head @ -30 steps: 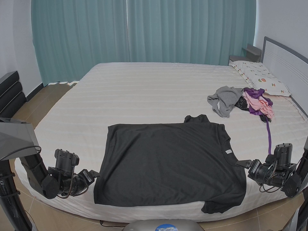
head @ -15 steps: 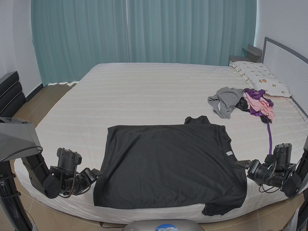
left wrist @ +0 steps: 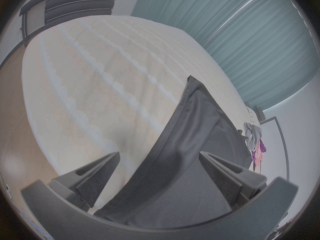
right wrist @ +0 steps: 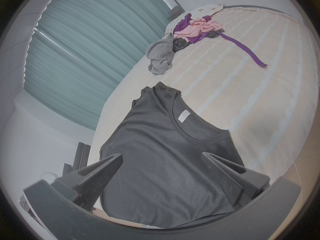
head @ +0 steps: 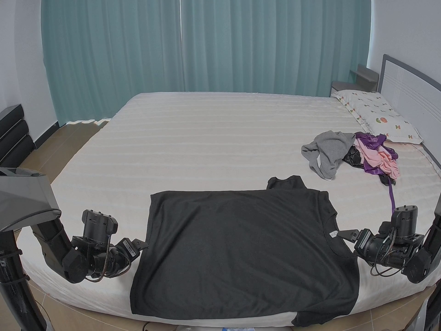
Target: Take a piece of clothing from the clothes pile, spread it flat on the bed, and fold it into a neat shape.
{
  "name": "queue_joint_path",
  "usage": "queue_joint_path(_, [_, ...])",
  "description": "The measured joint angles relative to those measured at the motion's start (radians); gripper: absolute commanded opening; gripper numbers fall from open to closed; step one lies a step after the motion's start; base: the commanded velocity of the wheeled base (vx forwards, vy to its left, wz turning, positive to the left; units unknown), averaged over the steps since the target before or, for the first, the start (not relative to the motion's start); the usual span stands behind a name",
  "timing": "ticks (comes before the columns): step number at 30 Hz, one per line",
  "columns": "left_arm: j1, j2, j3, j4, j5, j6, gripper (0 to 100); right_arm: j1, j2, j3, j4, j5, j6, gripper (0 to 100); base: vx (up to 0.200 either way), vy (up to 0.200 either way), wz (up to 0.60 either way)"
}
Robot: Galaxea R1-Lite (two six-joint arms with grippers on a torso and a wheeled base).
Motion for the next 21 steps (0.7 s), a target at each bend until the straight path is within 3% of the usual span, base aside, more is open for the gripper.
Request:
queue_joint_path(11, [0.002,0.002,-0.114,0.014,-0.002,-0.054,100,0.008,0.0,0.002,0.001,0.0,0.002,100,0.0,0.0,0.0])
queue_joint_path(21, [0.025,0.077,-0.489,0.161,-0.006,-0.053,100,0.019,0.0,0.007,0.001,0.0,0.003,100,0.0,0.0,0.0])
